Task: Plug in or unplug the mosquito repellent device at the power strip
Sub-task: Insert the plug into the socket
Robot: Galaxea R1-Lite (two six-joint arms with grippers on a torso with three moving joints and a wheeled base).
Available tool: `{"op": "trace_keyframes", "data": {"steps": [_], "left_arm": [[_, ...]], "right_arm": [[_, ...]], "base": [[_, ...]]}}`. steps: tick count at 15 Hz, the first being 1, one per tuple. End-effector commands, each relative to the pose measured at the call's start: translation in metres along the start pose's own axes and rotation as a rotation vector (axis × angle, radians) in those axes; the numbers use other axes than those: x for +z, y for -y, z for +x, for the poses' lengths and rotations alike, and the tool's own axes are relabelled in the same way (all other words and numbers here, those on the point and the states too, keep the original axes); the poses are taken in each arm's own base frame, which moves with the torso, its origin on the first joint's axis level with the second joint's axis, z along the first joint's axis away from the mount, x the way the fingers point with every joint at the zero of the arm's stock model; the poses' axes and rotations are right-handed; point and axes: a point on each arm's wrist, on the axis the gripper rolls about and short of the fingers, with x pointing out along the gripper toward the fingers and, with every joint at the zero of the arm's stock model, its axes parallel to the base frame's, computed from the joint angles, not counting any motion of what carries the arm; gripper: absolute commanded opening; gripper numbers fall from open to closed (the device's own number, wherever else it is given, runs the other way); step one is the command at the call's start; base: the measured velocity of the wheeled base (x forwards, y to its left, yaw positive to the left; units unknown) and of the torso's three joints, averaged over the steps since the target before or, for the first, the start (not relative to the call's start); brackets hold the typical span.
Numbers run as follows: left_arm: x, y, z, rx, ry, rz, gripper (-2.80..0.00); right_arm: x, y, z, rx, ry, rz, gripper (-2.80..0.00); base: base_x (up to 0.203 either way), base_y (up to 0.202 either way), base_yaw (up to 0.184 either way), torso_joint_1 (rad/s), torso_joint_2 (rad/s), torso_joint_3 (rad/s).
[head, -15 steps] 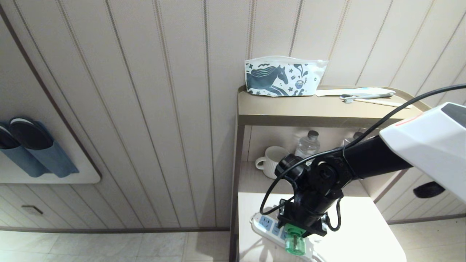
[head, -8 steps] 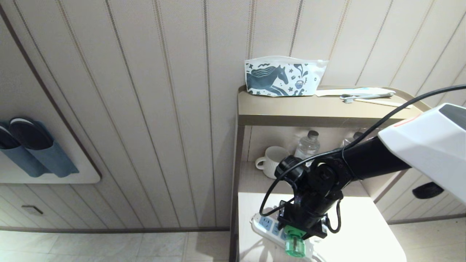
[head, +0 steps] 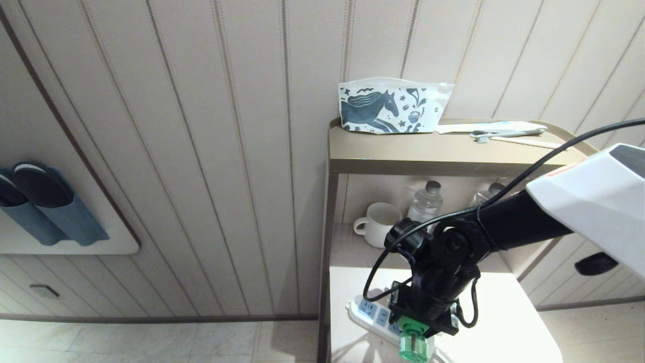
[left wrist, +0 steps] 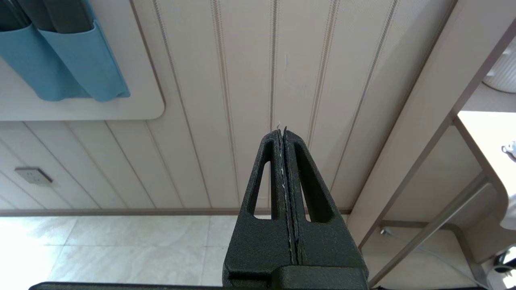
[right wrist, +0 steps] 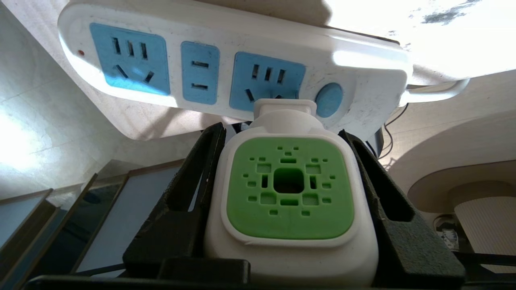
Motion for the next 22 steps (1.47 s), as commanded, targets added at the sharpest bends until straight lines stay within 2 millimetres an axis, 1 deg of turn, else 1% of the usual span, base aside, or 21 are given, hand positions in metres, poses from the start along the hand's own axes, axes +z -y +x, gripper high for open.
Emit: {"op": "trace_keyframes", "data": {"steps": [1,4,13,22], "left_arm": [[0.0,0.0,0.0,0.0,0.0,0.0,-2.8],[0.0,0.0,0.0,0.0,0.0,0.0,-2.8],[0.0,0.0,0.0,0.0,0.0,0.0,-2.8],[0.0,0.0,0.0,0.0,0.0,0.0,-2.8]], "right_arm": [[0.0022,-0.0037,-0.0004,0.009,0.006,0.004,-2.8],[0.0041,-0.0071,-0.0016,0.019,0.013,0.002,-2.8],[0.0033,-0.0039,0.0014,0.006,0.004,0.008,-2.8],[0.0052,-0.0061,0.0034,0.007,0.007,0.006,-2.8]], "base": [[0.0,0.0,0.0,0.0,0.0,0.0],[0.0,0.0,0.0,0.0,0.0,0.0],[0.0,0.0,0.0,0.0,0.0,0.0],[0.0,0.0,0.0,0.0,0.0,0.0]]}}
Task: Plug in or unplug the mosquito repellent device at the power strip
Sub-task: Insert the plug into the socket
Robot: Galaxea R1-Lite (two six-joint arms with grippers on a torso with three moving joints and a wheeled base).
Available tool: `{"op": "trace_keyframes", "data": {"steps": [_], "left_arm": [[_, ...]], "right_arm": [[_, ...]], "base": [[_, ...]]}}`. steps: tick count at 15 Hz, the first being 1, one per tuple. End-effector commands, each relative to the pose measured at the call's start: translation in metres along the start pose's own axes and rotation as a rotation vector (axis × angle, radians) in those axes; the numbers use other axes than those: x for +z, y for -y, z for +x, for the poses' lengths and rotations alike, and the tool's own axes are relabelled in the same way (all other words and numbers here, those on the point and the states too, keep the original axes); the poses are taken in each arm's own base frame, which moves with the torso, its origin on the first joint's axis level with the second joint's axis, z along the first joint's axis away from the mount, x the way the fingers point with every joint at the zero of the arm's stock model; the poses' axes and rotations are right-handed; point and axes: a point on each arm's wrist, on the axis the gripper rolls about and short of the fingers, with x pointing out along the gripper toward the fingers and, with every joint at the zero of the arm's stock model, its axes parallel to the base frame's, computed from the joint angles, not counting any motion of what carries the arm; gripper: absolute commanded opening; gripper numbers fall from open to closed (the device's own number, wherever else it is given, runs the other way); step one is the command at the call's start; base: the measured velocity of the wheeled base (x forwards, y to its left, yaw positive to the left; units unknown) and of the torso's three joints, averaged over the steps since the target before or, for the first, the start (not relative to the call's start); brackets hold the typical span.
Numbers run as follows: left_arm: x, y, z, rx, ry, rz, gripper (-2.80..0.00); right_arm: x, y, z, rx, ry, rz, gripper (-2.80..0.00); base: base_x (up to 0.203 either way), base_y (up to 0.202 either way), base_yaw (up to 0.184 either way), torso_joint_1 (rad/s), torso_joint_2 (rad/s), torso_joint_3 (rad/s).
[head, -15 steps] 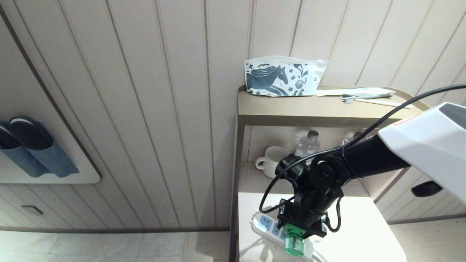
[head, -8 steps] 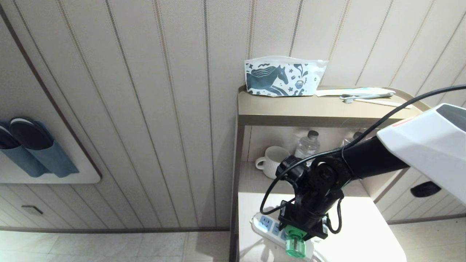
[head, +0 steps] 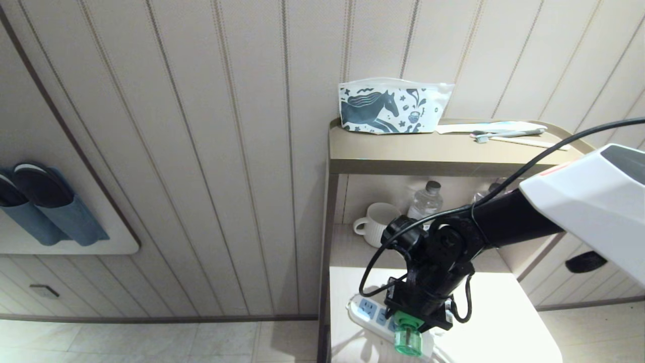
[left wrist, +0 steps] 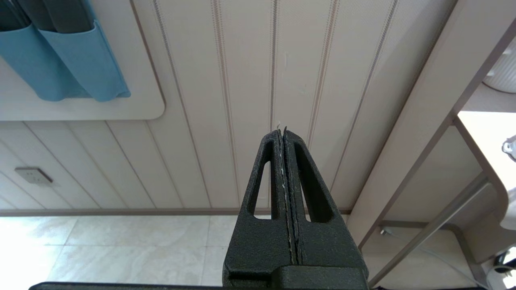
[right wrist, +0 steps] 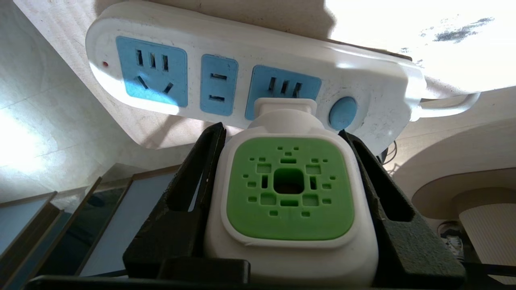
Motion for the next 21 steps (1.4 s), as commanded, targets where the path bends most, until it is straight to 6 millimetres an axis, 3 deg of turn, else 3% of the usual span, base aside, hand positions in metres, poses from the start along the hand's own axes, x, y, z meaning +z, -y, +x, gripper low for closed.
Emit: {"op": "trace_keyframes", "data": {"steps": [1,15,21], "left_arm": [[0.0,0.0,0.0,0.0,0.0,0.0,-2.8],[0.0,0.0,0.0,0.0,0.0,0.0,-2.8],[0.0,0.0,0.0,0.0,0.0,0.0,-2.8]], "right_arm": [[0.0,-0.001,0.0,0.0,-0.001,0.004,-2.8],[0.008,0.005,0.0,-0.005,0.008,0.045,-2.8],[0.009,0.004,0.011,-0.025,-0.008,0.069,-2.8]], "base": [[0.0,0.0,0.0,0.0,0.0,0.0],[0.0,0.0,0.0,0.0,0.0,0.0],[0.0,0.0,0.0,0.0,0.0,0.0]]}}
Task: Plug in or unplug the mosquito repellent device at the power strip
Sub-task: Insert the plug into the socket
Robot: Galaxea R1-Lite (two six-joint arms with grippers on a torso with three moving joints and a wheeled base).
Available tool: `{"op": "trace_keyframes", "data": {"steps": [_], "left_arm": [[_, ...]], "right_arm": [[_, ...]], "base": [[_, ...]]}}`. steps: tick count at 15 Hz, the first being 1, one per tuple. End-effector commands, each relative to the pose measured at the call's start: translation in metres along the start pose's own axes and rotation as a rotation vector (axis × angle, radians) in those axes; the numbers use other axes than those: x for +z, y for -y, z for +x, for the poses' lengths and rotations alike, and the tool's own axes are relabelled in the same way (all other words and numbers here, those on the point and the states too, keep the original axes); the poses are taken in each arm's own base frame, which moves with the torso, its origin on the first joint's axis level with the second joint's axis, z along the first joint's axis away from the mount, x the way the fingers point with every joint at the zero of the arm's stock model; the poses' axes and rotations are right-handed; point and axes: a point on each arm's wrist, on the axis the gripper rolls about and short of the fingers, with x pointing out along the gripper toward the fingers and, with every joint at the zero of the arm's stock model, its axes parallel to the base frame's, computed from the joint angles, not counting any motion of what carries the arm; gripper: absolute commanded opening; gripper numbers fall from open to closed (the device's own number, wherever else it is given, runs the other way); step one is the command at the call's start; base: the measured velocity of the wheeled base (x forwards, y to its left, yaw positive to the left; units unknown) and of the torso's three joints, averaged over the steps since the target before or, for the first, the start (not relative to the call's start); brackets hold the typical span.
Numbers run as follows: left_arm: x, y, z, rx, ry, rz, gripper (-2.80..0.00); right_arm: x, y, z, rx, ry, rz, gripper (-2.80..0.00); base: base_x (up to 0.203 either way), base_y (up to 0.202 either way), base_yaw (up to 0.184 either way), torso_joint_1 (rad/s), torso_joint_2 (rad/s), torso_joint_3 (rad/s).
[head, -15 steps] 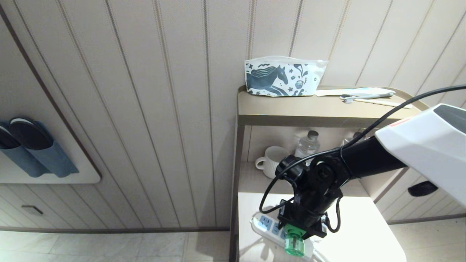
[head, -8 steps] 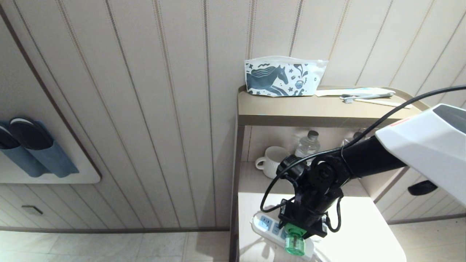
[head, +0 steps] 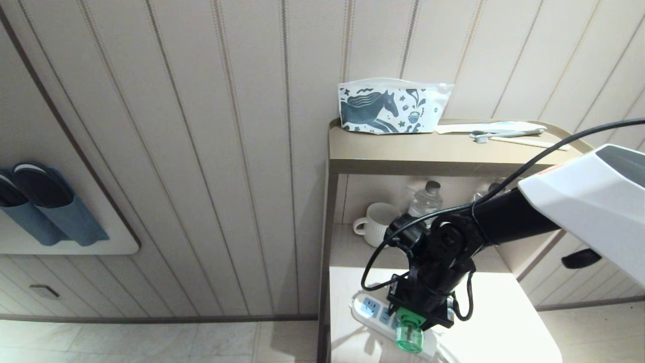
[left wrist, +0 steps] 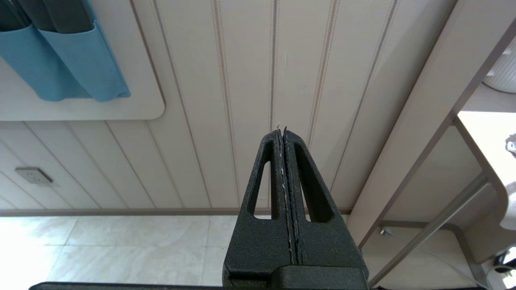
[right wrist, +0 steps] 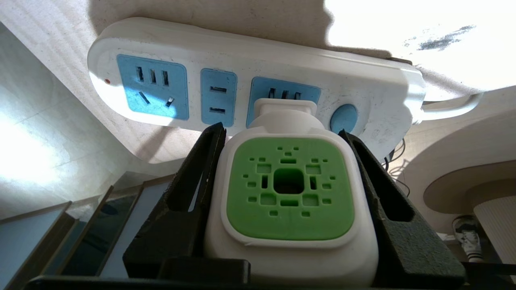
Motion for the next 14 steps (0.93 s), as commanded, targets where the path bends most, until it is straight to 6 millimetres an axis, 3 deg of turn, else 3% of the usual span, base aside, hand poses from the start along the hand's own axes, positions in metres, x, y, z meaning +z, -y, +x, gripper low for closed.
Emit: {"op": "trace_keyframes", "data": {"steps": [1,14], "left_arm": [[0.0,0.0,0.0,0.0,0.0,0.0,-2.8],[0.0,0.0,0.0,0.0,0.0,0.0,-2.8]], "right_arm": [[0.0004,-0.001,0.0083,-0.018,-0.014,0.011,-2.8],[-0.002,-0.0013,0.0173,-0.063,-0.025,0.017,-2.8]], "base": [[0.0,0.0,0.0,0.0,0.0,0.0],[0.0,0.0,0.0,0.0,0.0,0.0]]}}
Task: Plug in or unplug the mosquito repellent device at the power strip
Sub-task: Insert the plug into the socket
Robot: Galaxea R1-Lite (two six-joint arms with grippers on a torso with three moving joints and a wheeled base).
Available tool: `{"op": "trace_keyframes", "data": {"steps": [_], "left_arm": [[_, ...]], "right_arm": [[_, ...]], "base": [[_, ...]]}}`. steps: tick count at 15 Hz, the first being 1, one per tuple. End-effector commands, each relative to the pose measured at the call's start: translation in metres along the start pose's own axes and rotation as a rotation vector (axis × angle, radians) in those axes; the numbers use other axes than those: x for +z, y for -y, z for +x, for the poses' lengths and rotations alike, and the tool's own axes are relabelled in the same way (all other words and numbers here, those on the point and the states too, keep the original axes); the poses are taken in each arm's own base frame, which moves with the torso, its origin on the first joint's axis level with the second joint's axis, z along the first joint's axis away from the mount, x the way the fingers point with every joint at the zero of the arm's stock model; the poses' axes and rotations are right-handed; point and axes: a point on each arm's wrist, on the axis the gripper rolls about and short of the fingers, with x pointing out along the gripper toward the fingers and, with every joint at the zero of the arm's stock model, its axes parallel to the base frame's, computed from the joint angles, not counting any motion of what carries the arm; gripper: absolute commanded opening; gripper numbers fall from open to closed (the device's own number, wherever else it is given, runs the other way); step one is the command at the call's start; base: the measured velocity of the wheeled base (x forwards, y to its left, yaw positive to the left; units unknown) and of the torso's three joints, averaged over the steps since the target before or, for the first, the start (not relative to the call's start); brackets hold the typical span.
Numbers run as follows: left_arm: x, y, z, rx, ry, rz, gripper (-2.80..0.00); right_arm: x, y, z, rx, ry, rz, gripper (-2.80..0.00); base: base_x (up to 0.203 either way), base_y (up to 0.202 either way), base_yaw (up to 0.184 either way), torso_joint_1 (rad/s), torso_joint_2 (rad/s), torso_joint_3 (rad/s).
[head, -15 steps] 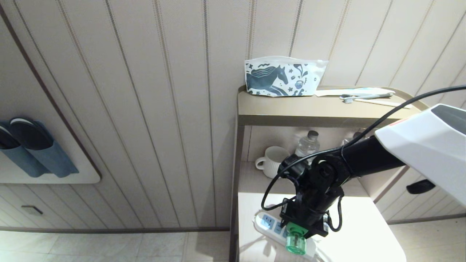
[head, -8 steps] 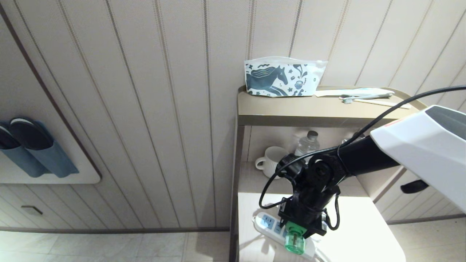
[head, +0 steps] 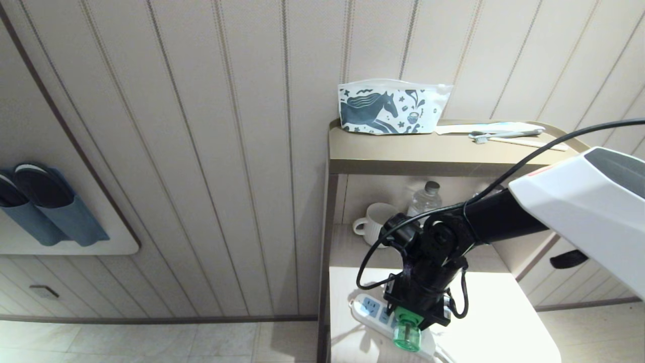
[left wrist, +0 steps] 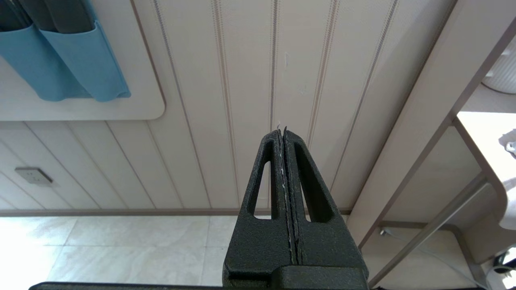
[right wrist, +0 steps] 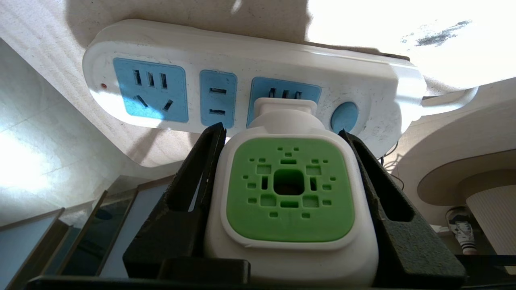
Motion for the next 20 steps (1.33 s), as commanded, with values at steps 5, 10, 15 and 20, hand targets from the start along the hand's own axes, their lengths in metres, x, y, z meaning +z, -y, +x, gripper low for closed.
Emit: {"op": "trace_keyframes", "data": {"steps": [5,10,15,20], "left_arm": [[0.0,0.0,0.0,0.0,0.0,0.0,-2.8],[0.0,0.0,0.0,0.0,0.0,0.0,-2.8],[0.0,0.0,0.0,0.0,0.0,0.0,-2.8],[0.0,0.0,0.0,0.0,0.0,0.0,-2.8]], "right_arm": [[-0.002,0.006,0.0,-0.017,-0.009,0.017,-2.8],[-0.005,0.013,-0.005,-0.021,-0.011,0.021,-2.8],[-0.008,0.016,-0.007,-0.026,-0.015,0.021,-2.8],[-0.011,0.022,-0.002,-0.047,-0.029,0.036,-2.8]], "base": [[0.0,0.0,0.0,0.0,0.0,0.0],[0.0,0.0,0.0,0.0,0.0,0.0],[0.0,0.0,0.0,0.0,0.0,0.0],[0.0,0.0,0.0,0.0,0.0,0.0]]}}
